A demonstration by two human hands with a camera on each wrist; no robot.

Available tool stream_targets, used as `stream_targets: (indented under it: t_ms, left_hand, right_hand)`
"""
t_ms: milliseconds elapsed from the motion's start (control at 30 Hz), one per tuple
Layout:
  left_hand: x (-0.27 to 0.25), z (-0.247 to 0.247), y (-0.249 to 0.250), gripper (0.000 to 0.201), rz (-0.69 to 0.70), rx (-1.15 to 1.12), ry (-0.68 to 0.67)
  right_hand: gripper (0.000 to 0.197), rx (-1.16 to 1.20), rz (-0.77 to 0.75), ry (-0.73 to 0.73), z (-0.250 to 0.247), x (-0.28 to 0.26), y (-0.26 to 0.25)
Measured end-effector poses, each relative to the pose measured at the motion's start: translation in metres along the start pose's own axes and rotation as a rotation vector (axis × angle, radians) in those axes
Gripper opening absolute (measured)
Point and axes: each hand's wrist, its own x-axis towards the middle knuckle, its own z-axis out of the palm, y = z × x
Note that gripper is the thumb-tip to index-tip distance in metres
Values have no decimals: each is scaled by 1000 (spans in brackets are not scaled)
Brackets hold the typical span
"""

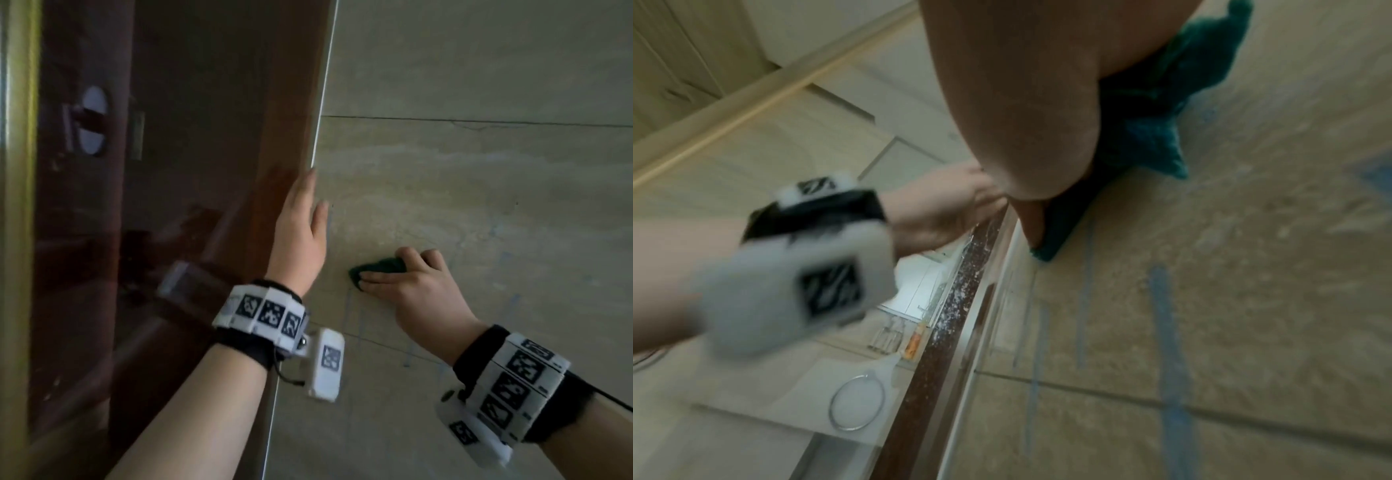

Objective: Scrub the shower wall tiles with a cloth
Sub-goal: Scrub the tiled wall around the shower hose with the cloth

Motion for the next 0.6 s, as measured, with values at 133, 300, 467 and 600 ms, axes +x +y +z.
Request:
stream_targets:
  t_ms: [133, 300, 467, 600]
  left_hand:
    - [-52, 5, -20, 59, -19, 115, -153]
    - [-68, 6, -31, 68, -84, 63, -218]
    - [-62, 4, -29, 75, -167, -25, -234]
    - [-62, 4, -28, 78, -179, -14, -263]
  right_hand:
    - [55, 9, 11, 6, -2, 1, -1]
    - [47, 52, 32, 23, -2, 3, -4]
    - [51, 168, 96, 81, -16, 24, 4]
    - [53, 107, 176, 189, -29, 67, 13]
